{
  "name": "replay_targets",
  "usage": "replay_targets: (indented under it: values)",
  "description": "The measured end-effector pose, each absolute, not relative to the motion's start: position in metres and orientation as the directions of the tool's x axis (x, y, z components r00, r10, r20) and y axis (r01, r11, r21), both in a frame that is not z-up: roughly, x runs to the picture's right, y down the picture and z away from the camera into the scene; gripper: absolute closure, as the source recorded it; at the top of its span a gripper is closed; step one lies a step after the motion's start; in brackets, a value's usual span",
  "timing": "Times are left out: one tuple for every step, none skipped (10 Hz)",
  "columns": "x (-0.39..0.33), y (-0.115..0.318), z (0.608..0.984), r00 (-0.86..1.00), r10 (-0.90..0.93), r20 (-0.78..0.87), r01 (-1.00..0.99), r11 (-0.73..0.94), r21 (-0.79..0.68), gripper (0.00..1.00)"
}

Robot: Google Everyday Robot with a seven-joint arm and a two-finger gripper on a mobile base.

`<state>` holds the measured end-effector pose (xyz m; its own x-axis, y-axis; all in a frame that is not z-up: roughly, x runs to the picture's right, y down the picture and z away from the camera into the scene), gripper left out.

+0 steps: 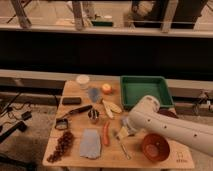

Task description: Place sponge in paper cup

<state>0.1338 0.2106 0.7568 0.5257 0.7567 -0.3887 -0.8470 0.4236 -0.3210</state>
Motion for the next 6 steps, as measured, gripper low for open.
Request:
replay_targets:
  values:
    - [0.135,0.211,0.757,0.524,0.758,-0.389,-0.848,0.422,-0.32,0.2]
    - [0.139,0.208,0.76,0.49,0.781,-0.387,-0.866,0.384,-0.321,0.2]
    - [0.139,0.205,0.764,0.462,0.796,-0.391,-0.879,0.353,-0.321,0.2]
    - [0.136,0.201,0.769,0.448,0.804,-0.391,-0.884,0.334,-0.328,0.2]
    - [0.136,0.198,0.773,0.44,0.809,-0.391,-0.886,0.321,-0.333,0.2]
    - [0.136,0.198,0.776,0.432,0.812,-0.392,-0.889,0.311,-0.337,0.2]
